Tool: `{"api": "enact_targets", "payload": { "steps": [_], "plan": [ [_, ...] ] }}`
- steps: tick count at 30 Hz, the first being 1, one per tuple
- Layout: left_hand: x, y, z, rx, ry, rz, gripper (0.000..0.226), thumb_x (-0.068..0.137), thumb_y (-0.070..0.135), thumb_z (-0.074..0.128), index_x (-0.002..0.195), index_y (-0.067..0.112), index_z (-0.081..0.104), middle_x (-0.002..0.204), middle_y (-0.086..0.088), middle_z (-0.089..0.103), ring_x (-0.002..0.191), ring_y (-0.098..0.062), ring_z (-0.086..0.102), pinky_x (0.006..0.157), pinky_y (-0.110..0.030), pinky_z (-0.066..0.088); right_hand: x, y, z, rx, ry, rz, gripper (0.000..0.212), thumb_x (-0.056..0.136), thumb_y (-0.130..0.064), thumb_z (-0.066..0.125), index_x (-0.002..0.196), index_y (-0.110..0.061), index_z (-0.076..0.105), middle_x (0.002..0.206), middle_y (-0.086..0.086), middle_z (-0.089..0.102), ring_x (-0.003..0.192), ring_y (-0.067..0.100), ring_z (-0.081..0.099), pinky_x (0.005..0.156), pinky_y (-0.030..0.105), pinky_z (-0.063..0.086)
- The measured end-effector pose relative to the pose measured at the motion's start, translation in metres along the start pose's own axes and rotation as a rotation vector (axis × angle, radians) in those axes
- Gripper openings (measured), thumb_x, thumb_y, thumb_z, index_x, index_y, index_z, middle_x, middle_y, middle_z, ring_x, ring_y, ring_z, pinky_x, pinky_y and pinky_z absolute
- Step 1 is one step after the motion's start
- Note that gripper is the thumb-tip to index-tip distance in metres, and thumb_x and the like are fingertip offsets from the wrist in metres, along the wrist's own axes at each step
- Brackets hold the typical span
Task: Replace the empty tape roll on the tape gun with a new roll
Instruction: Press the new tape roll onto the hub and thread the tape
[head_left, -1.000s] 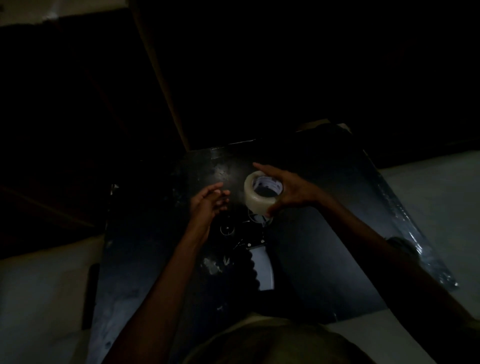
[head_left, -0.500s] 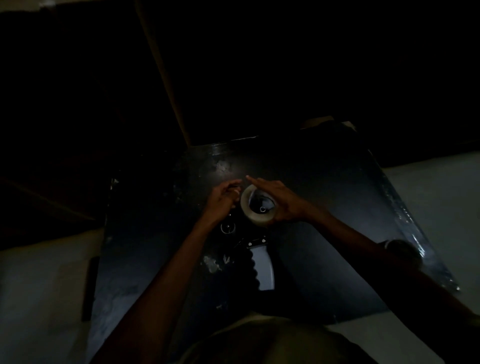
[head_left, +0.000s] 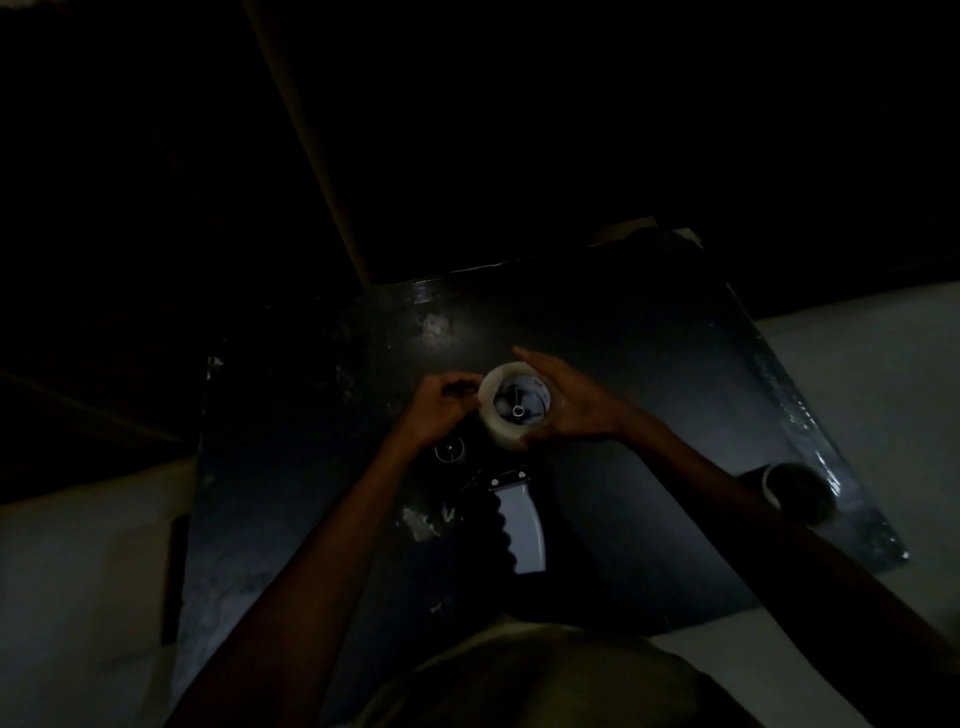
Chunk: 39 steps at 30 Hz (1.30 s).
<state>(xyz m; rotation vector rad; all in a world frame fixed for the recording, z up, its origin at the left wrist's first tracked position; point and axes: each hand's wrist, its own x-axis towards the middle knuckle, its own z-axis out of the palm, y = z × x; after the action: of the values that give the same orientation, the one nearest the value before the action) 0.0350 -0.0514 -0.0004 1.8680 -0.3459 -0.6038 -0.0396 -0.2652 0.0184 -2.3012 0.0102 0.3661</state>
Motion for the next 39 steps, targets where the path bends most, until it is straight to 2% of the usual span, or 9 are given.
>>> {"api": "enact_targets", "payload": {
  "steps": [3,6,9,14,19,24,32,36,39],
  "plan": [
    [0.002,0.0,-0.001,0.022,-0.034,0.03,0.032,0.083,-0.005,0.064,0.115,-0.005,0.062,0.107,-0.009,0.065,0.076,0.014,0.063,0.077,-0.007,0.049,0.002,-0.003,-0.01,-0.06,-0.03,0.049,0.117,0.051,-0.036,0.092,0.149,-0.018,0.031,0.146,0.003,0.046,0.132,0.019,0.047,0.11,0.036,0.04],
    [0.008,0.0,-0.005,0.063,-0.074,0.049,0.035,0.082,-0.002,0.067,0.117,-0.005,0.062,0.109,-0.008,0.065,0.077,0.016,0.063,0.077,-0.006,0.049,0.003,-0.007,-0.011,-0.131,-0.008,0.061,0.104,0.053,-0.035,0.093,0.142,-0.018,0.043,0.14,0.004,0.053,0.127,0.019,0.052,0.106,0.028,0.041],
    [0.012,-0.001,-0.008,0.098,-0.102,0.037,0.036,0.08,0.001,0.07,0.116,-0.002,0.064,0.108,-0.008,0.067,0.083,0.008,0.064,0.083,-0.014,0.052,0.007,-0.01,-0.009,-0.195,-0.017,0.072,0.11,0.051,-0.042,0.093,0.144,-0.016,0.04,0.14,0.004,0.053,0.128,0.019,0.052,0.104,0.025,0.041],
    [0.018,-0.001,-0.007,0.12,-0.129,0.086,0.036,0.077,-0.002,0.072,0.113,-0.005,0.065,0.107,-0.011,0.067,0.077,0.015,0.063,0.076,-0.007,0.049,0.012,-0.009,-0.007,-0.251,-0.059,0.107,0.121,0.052,-0.048,0.09,0.15,-0.013,0.028,0.148,0.007,0.045,0.134,0.021,0.044,0.11,0.026,0.036],
    [0.029,-0.005,-0.014,0.131,-0.22,0.057,0.041,0.075,-0.002,0.073,0.115,-0.004,0.064,0.111,-0.021,0.067,0.093,-0.009,0.065,0.087,-0.021,0.051,0.006,-0.006,-0.005,-0.195,-0.029,0.107,0.116,0.055,-0.039,0.092,0.149,-0.01,0.029,0.148,0.008,0.045,0.134,0.019,0.045,0.104,0.015,0.03],
    [0.04,-0.001,-0.017,0.137,-0.345,0.071,0.049,0.073,-0.006,0.072,0.12,-0.007,0.058,0.114,-0.019,0.064,0.084,0.01,0.064,0.081,-0.009,0.049,0.007,-0.003,-0.003,-0.176,-0.037,0.119,0.119,0.055,-0.037,0.092,0.15,-0.01,0.027,0.151,0.006,0.04,0.136,0.017,0.041,0.096,0.005,0.021],
    [0.064,0.003,-0.022,0.342,-0.482,-0.04,0.046,0.082,-0.003,0.066,0.126,-0.002,0.056,0.115,-0.006,0.061,0.088,-0.004,0.059,0.071,-0.001,0.045,0.024,-0.01,-0.005,-0.302,-0.078,0.13,0.129,0.044,-0.06,0.087,0.148,-0.011,0.031,0.14,0.008,0.052,0.127,0.022,0.051,0.104,0.034,0.046],
    [0.067,-0.009,-0.02,0.381,-0.54,-0.138,0.042,0.078,-0.005,0.068,0.119,-0.001,0.062,0.111,-0.012,0.065,0.089,-0.015,0.062,0.085,-0.025,0.052,0.03,-0.015,0.005,-0.402,-0.143,0.114,0.127,0.051,-0.053,0.088,0.151,-0.01,0.021,0.15,0.012,0.039,0.136,0.028,0.039,0.112,0.035,0.036],
    [0.067,-0.017,-0.022,0.341,-0.557,-0.157,0.046,0.076,0.002,0.074,0.12,-0.002,0.061,0.113,-0.01,0.065,0.087,-0.001,0.065,0.081,-0.015,0.05,0.028,-0.009,0.004,-0.349,-0.123,0.071,0.126,0.052,-0.049,0.089,0.151,-0.011,0.022,0.153,0.01,0.035,0.138,0.027,0.037,0.114,0.035,0.032]
  ]
}}
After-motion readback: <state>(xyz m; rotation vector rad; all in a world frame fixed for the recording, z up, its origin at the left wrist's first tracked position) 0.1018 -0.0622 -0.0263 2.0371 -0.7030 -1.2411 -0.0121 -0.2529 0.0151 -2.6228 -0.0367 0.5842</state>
